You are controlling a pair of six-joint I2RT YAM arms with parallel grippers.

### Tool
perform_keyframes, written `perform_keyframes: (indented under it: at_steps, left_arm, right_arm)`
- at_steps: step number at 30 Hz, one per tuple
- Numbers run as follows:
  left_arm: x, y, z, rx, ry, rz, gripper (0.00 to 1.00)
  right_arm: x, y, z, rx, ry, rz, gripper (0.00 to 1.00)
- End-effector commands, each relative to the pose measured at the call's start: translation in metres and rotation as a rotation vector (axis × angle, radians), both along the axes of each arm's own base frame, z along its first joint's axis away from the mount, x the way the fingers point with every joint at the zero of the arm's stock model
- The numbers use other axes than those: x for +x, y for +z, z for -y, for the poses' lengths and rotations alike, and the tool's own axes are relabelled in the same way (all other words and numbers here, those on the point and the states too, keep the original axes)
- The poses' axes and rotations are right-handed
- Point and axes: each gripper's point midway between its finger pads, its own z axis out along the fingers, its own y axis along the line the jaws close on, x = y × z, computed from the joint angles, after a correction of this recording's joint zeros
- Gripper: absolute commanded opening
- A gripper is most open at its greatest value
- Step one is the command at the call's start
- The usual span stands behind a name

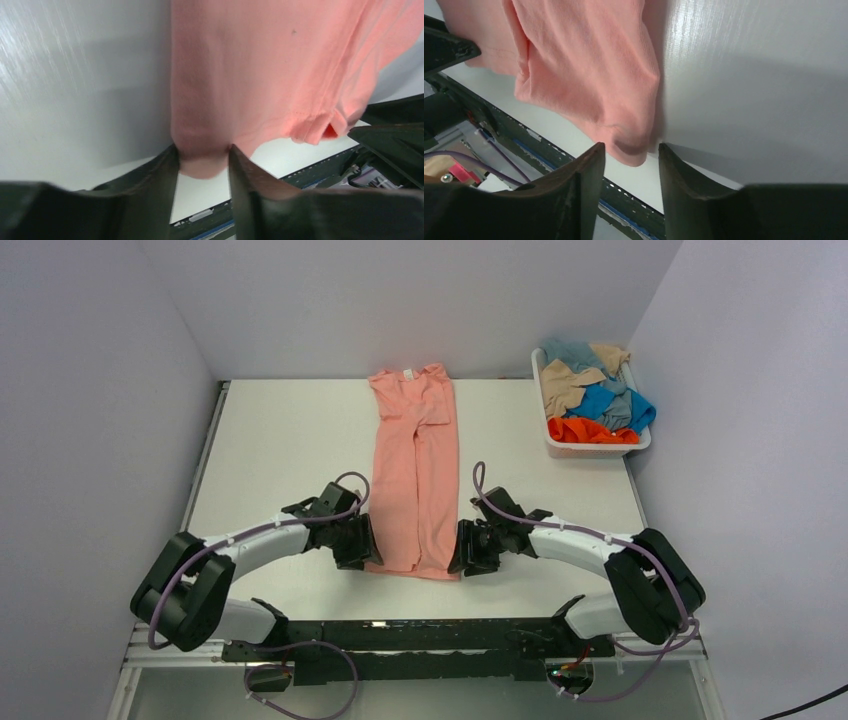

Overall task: Fold and stack the t-shirts
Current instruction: Grab the bottom of the folded rectangular tshirt with both arms, then fold the folded rectangular tshirt in 1/3 of the way

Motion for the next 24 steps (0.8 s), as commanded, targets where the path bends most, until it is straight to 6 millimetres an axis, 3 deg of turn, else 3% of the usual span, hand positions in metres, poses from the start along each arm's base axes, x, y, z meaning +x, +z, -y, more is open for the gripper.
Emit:
perform_keyframes:
  at_steps: [1,3,4,9,15,19,24]
  left_arm:
    - [0.006,-0.019,-0.012,0.098,0.017,0.001,0.30]
    - [0.001,-0.021,-0.016,0.115,0.013,-0.014,0.06]
    - [-0.002,-0.021,-0.018,0.122,0.010,-0.018,0.00]
    - [-0.024,-0.013,-0.021,0.138,0.010,-0.040,0.00]
    - [-0.052,0.005,-0.017,0.076,0.030,-0.054,0.00]
    - [-0.040,0.026,-0.005,-0.007,0.037,0.024,0.00]
    - [-0.001,0.057,0.020,-0.070,0.011,0.115,0.00]
  right_arm:
    - [-0.004,-0.014,0.003,-0.023,-0.005,-0.031,0.40]
    - [-0.005,-0.015,0.000,-0.019,0.000,-0.042,0.26]
    - [-0.007,-0.014,-0.001,-0.017,0.008,-0.046,0.21]
    - [-0.019,-0.006,0.001,-0.010,0.005,-0.049,0.00]
    - [-0.039,0.012,-0.001,0.069,0.023,-0.059,0.00]
    - [-0.031,0.029,-0.008,0.116,0.027,-0.006,0.00]
    - [0.001,0.048,-0.021,0.094,0.049,0.076,0.00]
